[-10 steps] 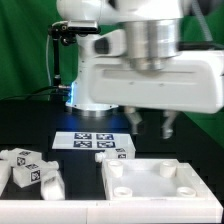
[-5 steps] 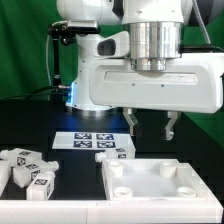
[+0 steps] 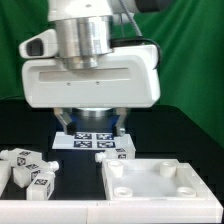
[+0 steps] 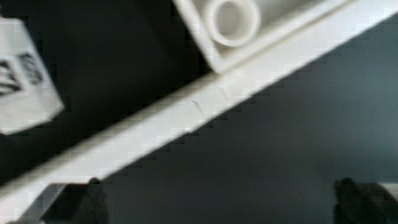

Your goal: Assemble one leg

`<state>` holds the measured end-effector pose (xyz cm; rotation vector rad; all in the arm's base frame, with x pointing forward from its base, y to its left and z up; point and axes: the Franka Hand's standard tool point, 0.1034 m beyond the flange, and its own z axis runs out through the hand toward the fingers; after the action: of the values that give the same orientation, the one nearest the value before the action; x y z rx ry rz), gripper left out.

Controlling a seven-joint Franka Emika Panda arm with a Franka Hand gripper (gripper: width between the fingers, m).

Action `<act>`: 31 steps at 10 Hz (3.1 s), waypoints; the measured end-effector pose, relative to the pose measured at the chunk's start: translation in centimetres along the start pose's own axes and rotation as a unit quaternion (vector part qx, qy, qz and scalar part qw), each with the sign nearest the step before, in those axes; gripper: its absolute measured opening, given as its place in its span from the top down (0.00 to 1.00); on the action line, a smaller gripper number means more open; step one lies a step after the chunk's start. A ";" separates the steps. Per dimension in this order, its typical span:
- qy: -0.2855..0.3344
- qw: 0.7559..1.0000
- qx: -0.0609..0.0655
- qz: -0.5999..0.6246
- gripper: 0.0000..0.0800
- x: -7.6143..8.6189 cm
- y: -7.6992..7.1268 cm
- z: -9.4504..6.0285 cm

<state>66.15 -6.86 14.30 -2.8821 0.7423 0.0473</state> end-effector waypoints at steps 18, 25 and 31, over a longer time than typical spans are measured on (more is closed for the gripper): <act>-0.001 0.992 -0.054 -0.110 0.19 2.3 9.6 8.7; 0.003 0.992 -0.066 -0.107 0.19 0.3 11.1 11.2; 0.003 0.992 -0.066 -0.107 0.64 0.3 11.1 11.2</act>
Offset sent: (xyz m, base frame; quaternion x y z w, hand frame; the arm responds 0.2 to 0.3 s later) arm -0.0087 -0.0398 -0.0570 -0.0318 -0.0483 -0.1281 0.9901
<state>61.20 -14.67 1.53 -3.0712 0.4428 0.0646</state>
